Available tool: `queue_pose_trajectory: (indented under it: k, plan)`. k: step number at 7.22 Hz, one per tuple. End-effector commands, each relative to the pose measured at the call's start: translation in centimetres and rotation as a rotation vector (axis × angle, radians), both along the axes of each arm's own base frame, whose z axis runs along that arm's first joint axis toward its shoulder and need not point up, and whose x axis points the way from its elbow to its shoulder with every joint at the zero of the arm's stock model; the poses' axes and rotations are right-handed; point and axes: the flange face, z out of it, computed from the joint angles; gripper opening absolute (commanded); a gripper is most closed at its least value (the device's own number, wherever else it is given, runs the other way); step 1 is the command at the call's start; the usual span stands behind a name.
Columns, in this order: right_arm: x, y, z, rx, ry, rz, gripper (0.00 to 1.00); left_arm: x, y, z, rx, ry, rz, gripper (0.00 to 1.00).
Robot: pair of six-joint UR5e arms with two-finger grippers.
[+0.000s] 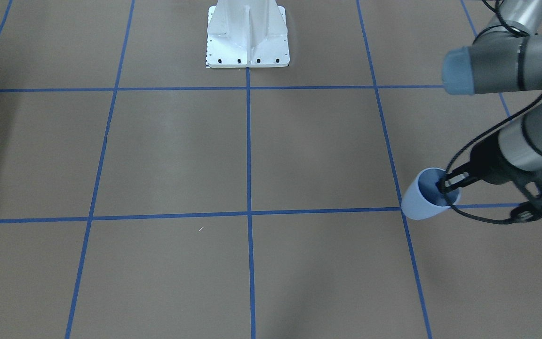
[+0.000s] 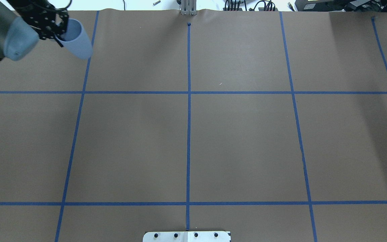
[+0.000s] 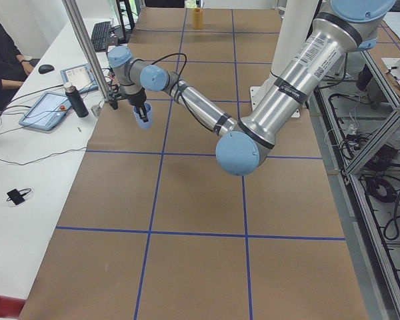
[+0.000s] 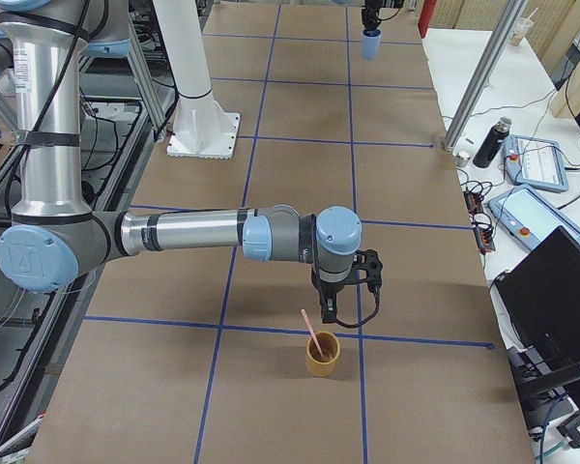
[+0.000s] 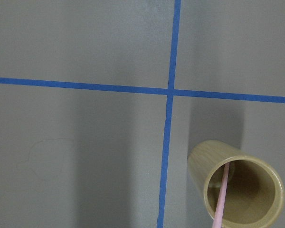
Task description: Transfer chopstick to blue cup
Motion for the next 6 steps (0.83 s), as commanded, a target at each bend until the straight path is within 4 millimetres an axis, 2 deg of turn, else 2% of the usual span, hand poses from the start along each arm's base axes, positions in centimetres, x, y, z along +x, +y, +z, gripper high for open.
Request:
queue_pose_trajectory:
  k: [1,2,3,4,5,6]
  plan:
    - [-0.2,0.3,0.1,-0.009,-0.033,0.001,1.0,10.5,4.1,-7.8,-0.052,0.016,0.018,0.0]
    - [-0.2,0.3,0.1,-0.008,-0.036,0.001,1.0,17.3,7.7,-9.9,-0.043,-0.024,0.045,0.0]
    - [-0.2,0.3,0.0,-0.008,-0.036,0.002,1.0,20.9,8.7,-11.2,-0.03,-0.041,0.05,0.0]
    - [-0.3,0.3,-0.1,-0.006,-0.041,0.0,1.0,23.9,8.9,-11.7,-0.038,-0.027,0.055,0.0]
    - [-0.4,0.2,-0.2,-0.007,-0.056,0.001,1.0,26.3,9.2,-10.8,-0.017,-0.014,0.057,0.0]
    - [-0.4,0.1,-0.3,-0.004,-0.056,0.0,1.0,29.1,9.8,-10.8,0.008,-0.029,0.045,0.0]
